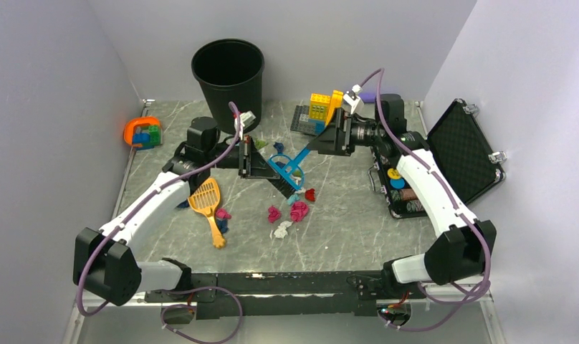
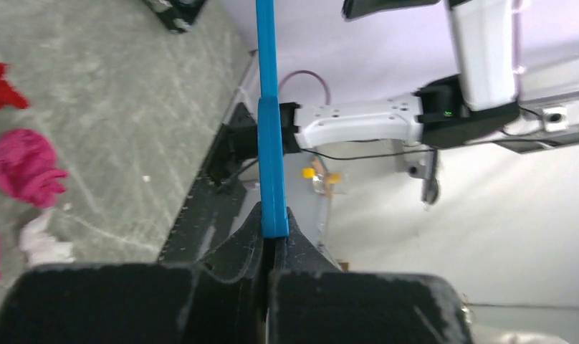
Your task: Sweep away the paper scraps from the table
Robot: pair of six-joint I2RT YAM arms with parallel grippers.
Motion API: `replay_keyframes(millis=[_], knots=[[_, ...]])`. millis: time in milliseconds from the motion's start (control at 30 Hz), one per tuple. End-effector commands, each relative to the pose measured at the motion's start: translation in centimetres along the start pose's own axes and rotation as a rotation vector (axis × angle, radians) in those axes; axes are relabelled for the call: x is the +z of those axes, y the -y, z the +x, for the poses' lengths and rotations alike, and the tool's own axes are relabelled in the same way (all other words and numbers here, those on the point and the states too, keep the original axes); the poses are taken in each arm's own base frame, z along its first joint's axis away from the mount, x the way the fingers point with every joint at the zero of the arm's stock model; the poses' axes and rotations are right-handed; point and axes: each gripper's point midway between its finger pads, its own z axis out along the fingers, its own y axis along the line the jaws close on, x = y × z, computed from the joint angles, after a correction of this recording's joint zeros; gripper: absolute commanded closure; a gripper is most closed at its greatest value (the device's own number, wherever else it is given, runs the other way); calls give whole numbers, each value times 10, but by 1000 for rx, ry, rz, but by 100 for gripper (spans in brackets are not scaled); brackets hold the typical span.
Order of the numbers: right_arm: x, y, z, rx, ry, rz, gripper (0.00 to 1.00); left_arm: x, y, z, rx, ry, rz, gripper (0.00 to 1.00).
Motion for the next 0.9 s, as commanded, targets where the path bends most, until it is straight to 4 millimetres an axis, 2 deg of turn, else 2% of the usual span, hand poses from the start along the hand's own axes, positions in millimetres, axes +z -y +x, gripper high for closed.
replay_keyframes(millis=[0, 100, 233, 300, 400, 467, 633, 867], knots=[[-14, -39, 17, -134, -56, -213, 0, -5, 50, 10, 50, -92, 215, 100], [-21, -58, 26, -145, -77, -316, 1, 0, 62, 17, 70, -141, 254, 100], [-29, -83, 34, -162, -85, -430, 6, 9, 64, 24, 75, -186, 247, 100], [-31, -86, 36, -158, -93, -446, 15, 12, 68, 26, 73, -195, 260, 100], [-31, -87, 36, -157, -94, -445, 44, 15, 68, 25, 69, -185, 265, 100], [-33, -89, 38, -158, -99, -453, 51, 16, 68, 25, 68, -177, 260, 100], [-35, -91, 44, -147, -109, -469, 40, 16, 67, 24, 63, -165, 255, 100], [-34, -84, 52, -135, -125, -453, 43, 16, 65, 25, 60, -159, 258, 100]])
